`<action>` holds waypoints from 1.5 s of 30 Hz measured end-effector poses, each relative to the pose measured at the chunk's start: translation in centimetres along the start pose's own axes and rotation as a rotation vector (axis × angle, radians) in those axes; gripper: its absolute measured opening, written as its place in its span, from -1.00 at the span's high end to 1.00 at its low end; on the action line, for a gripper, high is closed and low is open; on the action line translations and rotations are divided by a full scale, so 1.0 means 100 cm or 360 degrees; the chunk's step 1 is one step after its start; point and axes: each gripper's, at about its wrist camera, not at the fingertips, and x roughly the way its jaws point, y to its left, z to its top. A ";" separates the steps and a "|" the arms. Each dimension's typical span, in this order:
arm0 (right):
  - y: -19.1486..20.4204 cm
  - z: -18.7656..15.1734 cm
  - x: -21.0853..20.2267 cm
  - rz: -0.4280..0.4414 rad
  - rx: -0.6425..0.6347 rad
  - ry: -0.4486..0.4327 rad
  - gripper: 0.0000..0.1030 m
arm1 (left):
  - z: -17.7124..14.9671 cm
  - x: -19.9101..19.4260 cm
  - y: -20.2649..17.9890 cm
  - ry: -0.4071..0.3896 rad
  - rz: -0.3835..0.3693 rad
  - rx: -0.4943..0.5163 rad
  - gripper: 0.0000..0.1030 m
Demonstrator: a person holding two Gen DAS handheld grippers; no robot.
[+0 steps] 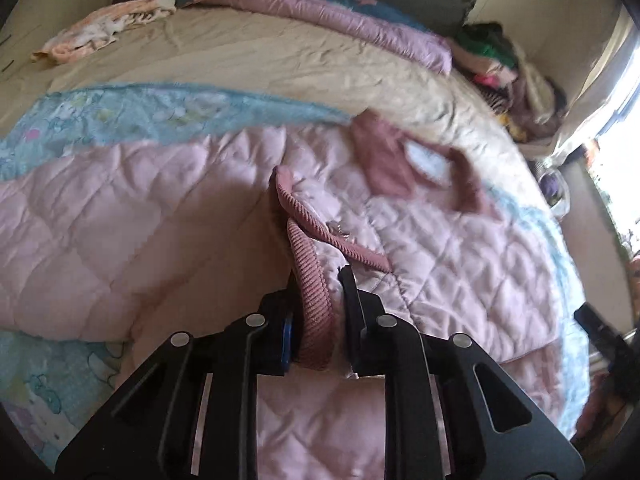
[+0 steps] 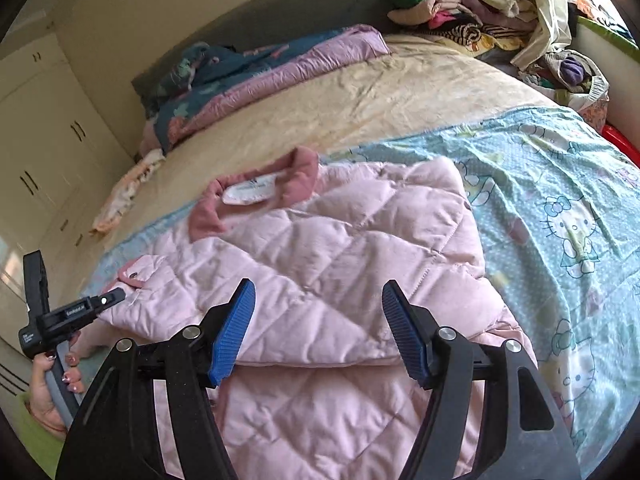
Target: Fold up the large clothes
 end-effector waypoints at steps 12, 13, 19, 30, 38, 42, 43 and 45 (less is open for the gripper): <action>-0.023 -0.017 0.062 -0.0137 0.0078 0.0261 -0.29 | -0.019 0.018 0.011 0.0076 0.0067 0.0015 0.67; -0.024 -0.019 0.066 -0.0149 0.0079 0.0271 -0.29 | -0.019 0.018 0.008 0.0079 0.0074 0.0017 0.65; -0.007 -0.015 0.041 -0.0053 0.0097 0.0202 -0.35 | -0.019 0.006 0.006 0.0064 0.0094 0.0047 0.31; 0.038 -0.007 -0.017 0.0106 0.0046 -0.0004 -0.88 | -0.018 -0.050 0.002 -0.0055 0.0110 0.0060 -0.82; 0.076 -0.004 -0.045 0.0183 -0.0002 -0.0078 -0.90 | -0.020 -0.082 0.013 -0.0126 0.0184 0.0055 -0.82; 0.095 -0.004 -0.054 0.0240 -0.0024 -0.0091 -0.91 | -0.022 -0.093 0.026 -0.0138 0.0199 0.0027 -0.82; 0.100 -0.004 -0.056 0.0253 -0.0031 -0.0095 -0.91 | -0.023 -0.095 0.030 -0.0139 0.0202 0.0019 -0.82; 0.112 -0.004 -0.060 0.0232 -0.0071 -0.0117 -0.91 | -0.025 -0.099 0.035 -0.0146 0.0207 0.0014 -0.82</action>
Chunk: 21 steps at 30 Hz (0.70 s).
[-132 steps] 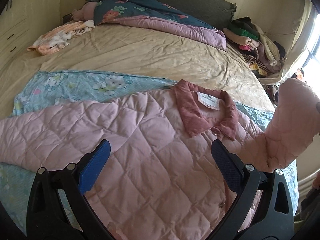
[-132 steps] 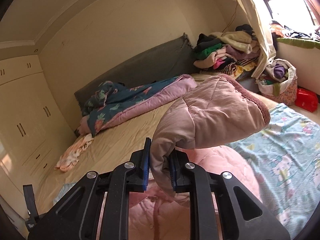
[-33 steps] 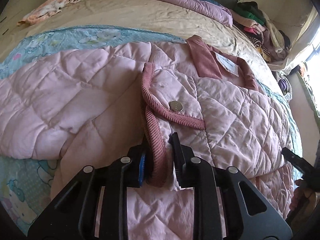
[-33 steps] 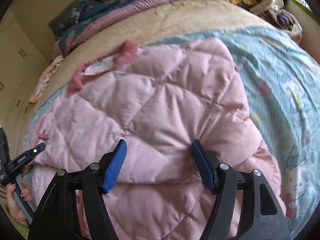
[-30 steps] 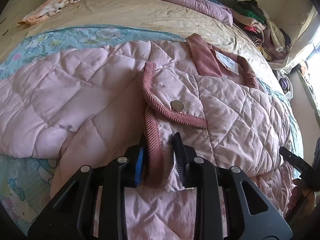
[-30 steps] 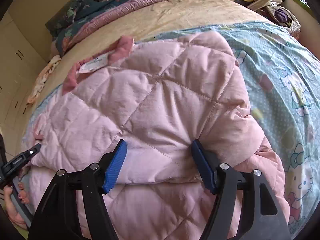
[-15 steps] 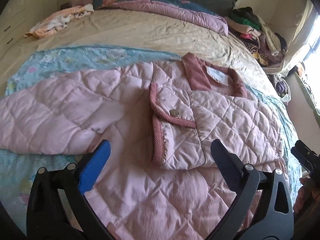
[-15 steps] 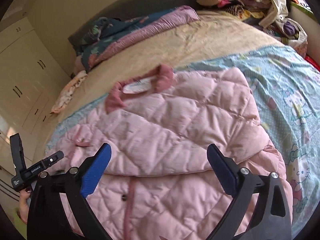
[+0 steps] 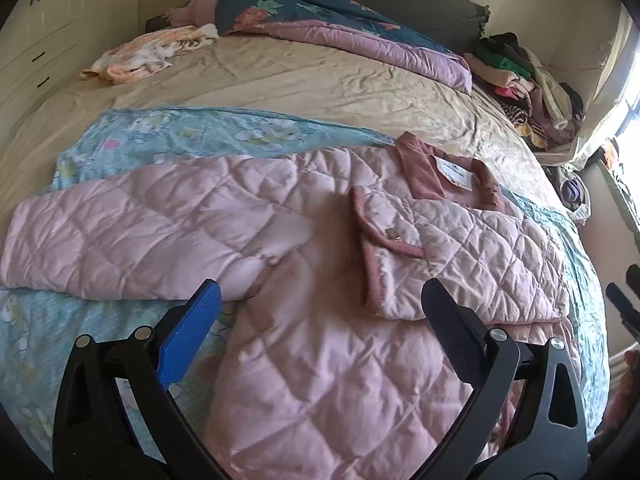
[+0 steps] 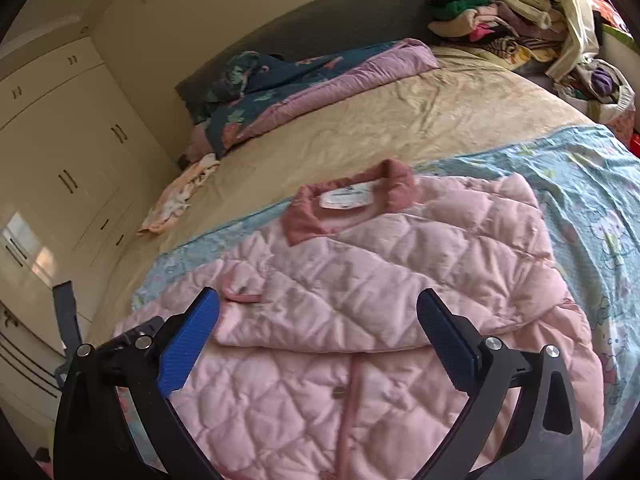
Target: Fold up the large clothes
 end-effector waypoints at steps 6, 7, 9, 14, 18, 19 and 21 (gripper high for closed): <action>0.037 -0.001 -0.001 0.0016 -0.0114 -0.0028 -0.92 | -0.005 -0.010 0.025 -0.0012 0.0031 -0.0044 -0.82; 0.042 -0.002 -0.001 0.0015 -0.0130 -0.0031 -0.92 | -0.006 -0.012 0.027 -0.0017 0.0034 -0.0049 -0.82; 0.056 -0.003 0.000 0.0012 -0.0182 -0.0046 -0.92 | -0.007 -0.015 0.034 -0.0027 0.0058 -0.0053 -0.82; 0.078 -0.008 0.009 0.0019 -0.0246 -0.0031 -0.92 | -0.010 -0.021 0.053 -0.0029 0.0086 -0.0090 -0.82; 0.094 -0.012 0.018 0.0046 -0.0277 -0.0006 -0.92 | -0.013 -0.024 0.069 -0.0037 0.0103 -0.0135 -0.82; 0.098 -0.013 0.020 0.0068 -0.0275 0.0005 -0.92 | -0.014 -0.025 0.072 -0.0037 0.0106 -0.0144 -0.82; 0.104 -0.015 0.024 0.0083 -0.0280 0.0015 -0.92 | -0.015 -0.025 0.079 -0.0036 0.0110 -0.0161 -0.82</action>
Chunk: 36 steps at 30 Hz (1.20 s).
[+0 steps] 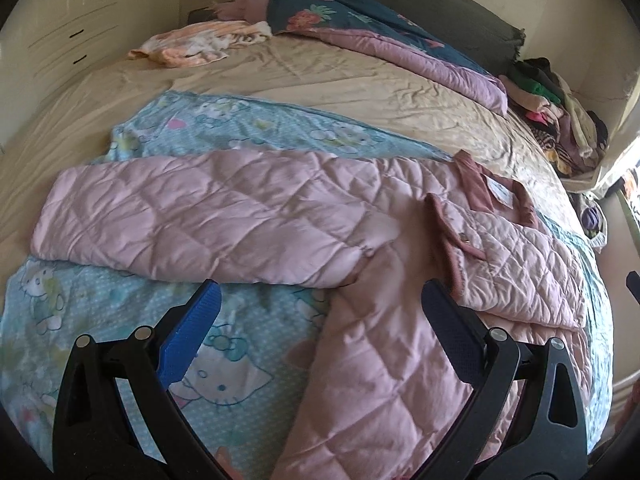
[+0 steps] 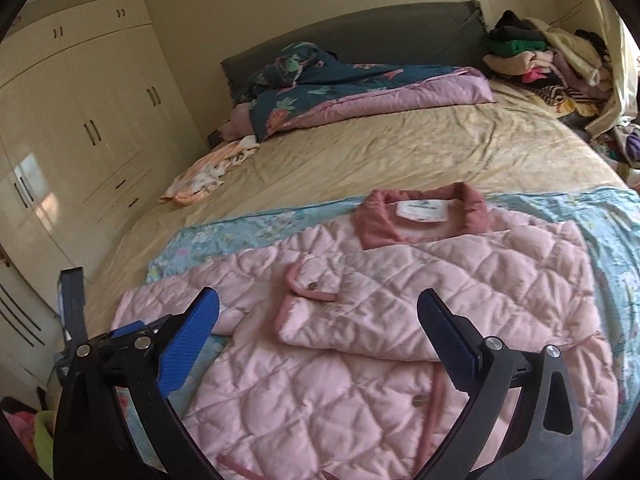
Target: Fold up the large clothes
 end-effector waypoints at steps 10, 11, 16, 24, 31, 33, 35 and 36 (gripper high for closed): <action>0.037 -0.002 0.020 0.0044 -0.0093 0.0043 -0.92 | -0.004 0.002 0.033 0.0001 0.0028 -0.0081 -0.82; 0.041 -0.003 0.023 0.0046 -0.0103 0.0050 -0.92 | -0.004 0.002 0.035 0.0000 0.0027 -0.0086 -0.82; 0.058 -0.006 0.035 0.0073 -0.0143 0.0078 -0.92 | -0.005 0.003 0.053 -0.0003 0.0045 -0.0136 -0.82; 0.080 -0.011 0.056 0.0103 -0.0204 0.0121 -0.92 | -0.007 0.008 0.082 -0.0002 0.0075 -0.0219 -0.82; 0.097 -0.016 0.078 0.0122 -0.0251 0.0170 -0.92 | -0.009 0.014 0.105 -0.0005 0.0094 -0.0291 -0.82; 0.102 -0.017 0.083 0.0123 -0.0268 0.0179 -0.92 | -0.010 0.017 0.114 -0.0009 0.0103 -0.0334 -0.82; 0.107 -0.020 0.089 0.0138 -0.0279 0.0196 -0.92 | -0.011 0.021 0.122 -0.0001 0.0106 -0.0378 -0.82; 0.111 -0.022 0.093 0.0141 -0.0292 0.0206 -0.92 | -0.012 0.023 0.125 0.0002 0.0108 -0.0394 -0.82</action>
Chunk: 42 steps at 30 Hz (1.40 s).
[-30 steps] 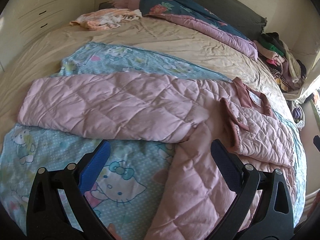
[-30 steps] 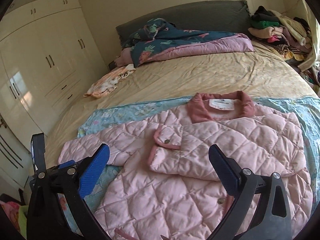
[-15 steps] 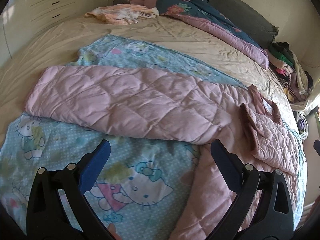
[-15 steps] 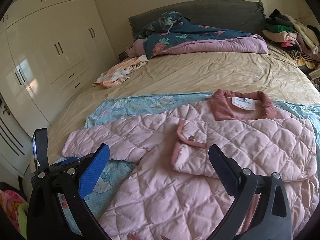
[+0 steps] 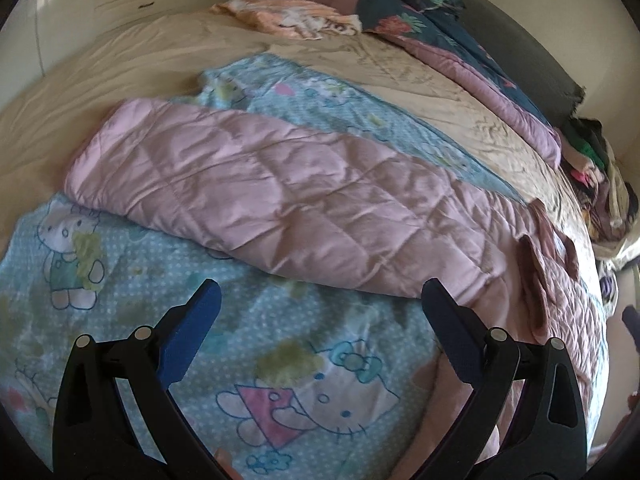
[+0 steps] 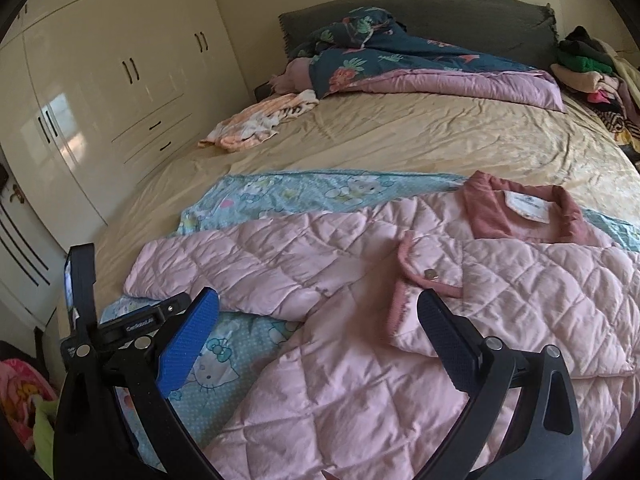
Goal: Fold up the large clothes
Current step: 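Grasp the other sleeve cuff with the left tool and lift it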
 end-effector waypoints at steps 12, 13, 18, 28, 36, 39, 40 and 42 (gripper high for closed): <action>0.018 -0.016 0.038 0.0026 -0.0051 0.0126 -0.92 | 0.009 0.029 0.057 0.0017 0.0050 -0.0232 -0.82; 0.019 -0.017 0.040 0.0025 -0.0052 0.0135 -0.92 | 0.009 0.030 0.061 0.0012 0.0051 -0.0248 -0.82; 0.021 -0.021 0.042 0.0026 -0.0058 0.0148 -0.92 | 0.014 0.041 0.089 0.0006 0.0048 -0.0404 -0.82; 0.014 -0.020 0.036 0.0016 -0.0022 0.0139 -0.92 | 0.035 0.050 0.121 -0.0112 0.0112 -0.0573 -0.56; 0.007 -0.019 0.024 0.0003 0.0003 0.0113 -0.92 | 0.051 0.027 0.116 -0.0229 0.0152 -0.0508 0.74; 0.005 -0.017 0.018 0.0012 0.0017 0.0097 -0.92 | 0.059 0.005 0.100 -0.0312 0.0132 -0.0437 0.79; 0.004 -0.017 0.015 0.0016 0.0025 0.0088 -0.92 | 0.063 -0.003 0.095 -0.0340 0.0124 -0.0417 0.79; 0.003 -0.016 0.009 0.0025 0.0036 0.0074 -0.92 | 0.067 -0.020 0.084 -0.0390 0.0107 -0.0381 0.80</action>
